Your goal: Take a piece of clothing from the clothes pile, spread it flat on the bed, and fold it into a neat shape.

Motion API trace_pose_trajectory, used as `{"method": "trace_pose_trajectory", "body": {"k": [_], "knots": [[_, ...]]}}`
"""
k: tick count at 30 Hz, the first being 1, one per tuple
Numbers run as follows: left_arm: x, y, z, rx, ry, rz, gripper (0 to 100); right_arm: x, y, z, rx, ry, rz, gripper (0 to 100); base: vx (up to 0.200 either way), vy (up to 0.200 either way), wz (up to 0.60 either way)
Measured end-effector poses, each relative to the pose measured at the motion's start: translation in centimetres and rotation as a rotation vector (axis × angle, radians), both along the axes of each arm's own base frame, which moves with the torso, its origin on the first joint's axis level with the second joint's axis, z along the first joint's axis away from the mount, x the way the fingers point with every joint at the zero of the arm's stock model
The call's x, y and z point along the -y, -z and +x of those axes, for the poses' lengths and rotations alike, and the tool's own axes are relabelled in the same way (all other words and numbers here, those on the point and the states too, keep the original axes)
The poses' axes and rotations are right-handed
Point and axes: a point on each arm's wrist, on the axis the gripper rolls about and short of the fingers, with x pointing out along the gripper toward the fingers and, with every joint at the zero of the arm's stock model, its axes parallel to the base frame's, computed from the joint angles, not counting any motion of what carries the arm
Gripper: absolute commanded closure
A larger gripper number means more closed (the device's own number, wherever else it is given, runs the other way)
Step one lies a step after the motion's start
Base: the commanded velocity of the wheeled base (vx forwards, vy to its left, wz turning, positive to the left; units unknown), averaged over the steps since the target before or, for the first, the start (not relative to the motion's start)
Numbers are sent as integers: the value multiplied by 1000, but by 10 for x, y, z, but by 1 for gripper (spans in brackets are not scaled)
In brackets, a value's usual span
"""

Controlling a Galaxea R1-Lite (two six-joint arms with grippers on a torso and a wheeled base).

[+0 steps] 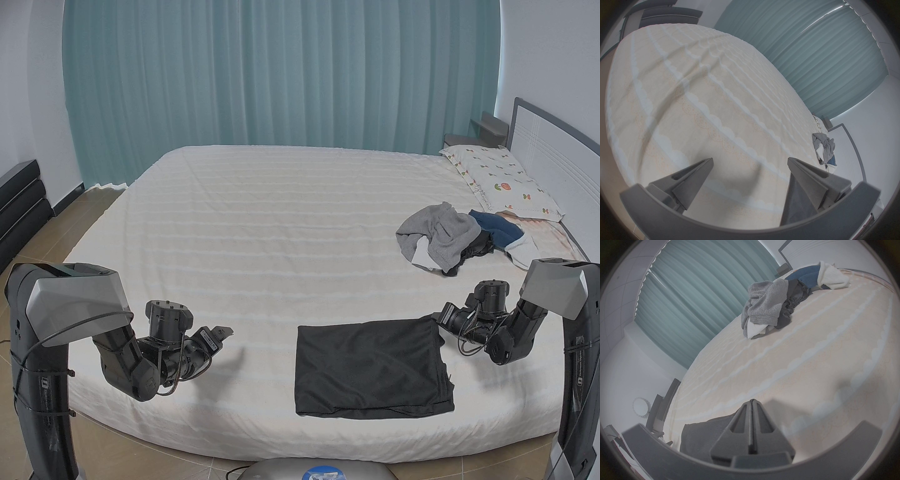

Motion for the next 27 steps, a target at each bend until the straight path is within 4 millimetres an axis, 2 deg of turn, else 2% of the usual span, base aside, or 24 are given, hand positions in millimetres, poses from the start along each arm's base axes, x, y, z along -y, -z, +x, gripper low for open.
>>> {"method": "trace_pose_trajectory", "body": {"k": [27], "knots": [[0,0,0,-1,0,1,0,18,1,7,-22,42,-2,100,0,0,0]]}}
